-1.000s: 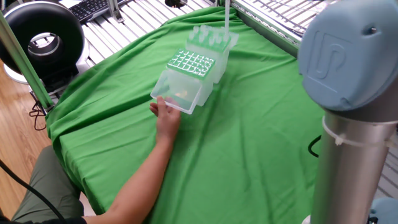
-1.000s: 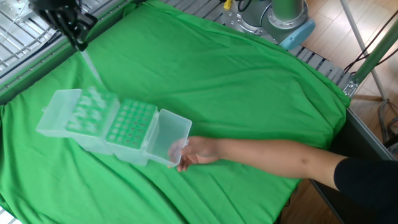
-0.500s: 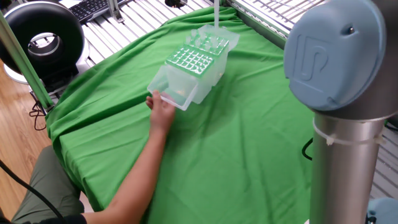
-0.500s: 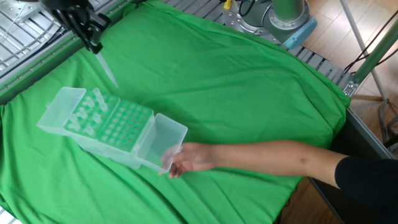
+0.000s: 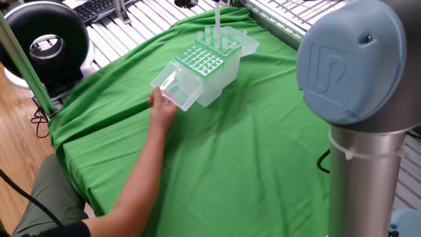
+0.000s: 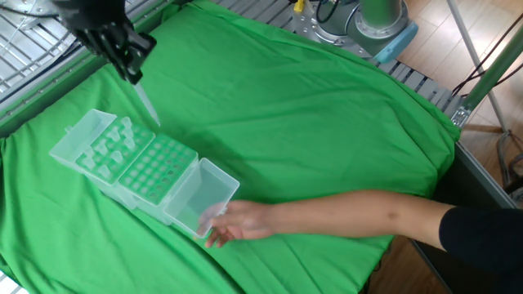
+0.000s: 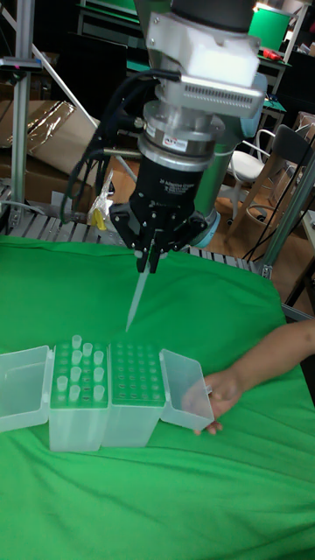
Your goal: Insert a large pipette tip into the holder for large pipette tips
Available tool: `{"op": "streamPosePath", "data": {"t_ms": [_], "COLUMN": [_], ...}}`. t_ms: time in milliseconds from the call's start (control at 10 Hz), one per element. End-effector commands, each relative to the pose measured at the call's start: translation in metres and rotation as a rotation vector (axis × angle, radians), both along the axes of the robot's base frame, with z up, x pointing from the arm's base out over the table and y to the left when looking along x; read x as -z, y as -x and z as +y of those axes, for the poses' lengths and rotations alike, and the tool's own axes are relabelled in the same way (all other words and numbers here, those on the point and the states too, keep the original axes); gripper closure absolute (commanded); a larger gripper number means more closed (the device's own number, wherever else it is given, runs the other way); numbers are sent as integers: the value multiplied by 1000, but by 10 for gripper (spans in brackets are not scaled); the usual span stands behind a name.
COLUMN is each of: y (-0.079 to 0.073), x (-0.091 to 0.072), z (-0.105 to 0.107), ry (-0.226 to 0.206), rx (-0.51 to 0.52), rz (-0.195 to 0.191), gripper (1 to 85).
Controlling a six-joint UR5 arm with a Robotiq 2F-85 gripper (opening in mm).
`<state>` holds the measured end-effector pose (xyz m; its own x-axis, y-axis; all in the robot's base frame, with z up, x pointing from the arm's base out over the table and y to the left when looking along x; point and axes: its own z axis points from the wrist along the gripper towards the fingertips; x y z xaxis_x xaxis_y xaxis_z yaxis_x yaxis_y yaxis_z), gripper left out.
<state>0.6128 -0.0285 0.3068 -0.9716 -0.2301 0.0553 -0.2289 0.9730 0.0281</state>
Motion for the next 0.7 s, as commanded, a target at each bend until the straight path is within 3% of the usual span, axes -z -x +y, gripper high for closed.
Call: {"op": "streamPosePath", "data": {"t_ms": [0, 600], "y": [-8, 0], "x": [13, 24], "z": [8, 3], "ry": [-7, -4], "rx": [-48, -52], "rz": [-15, -21], "gripper": [847, 847]}}
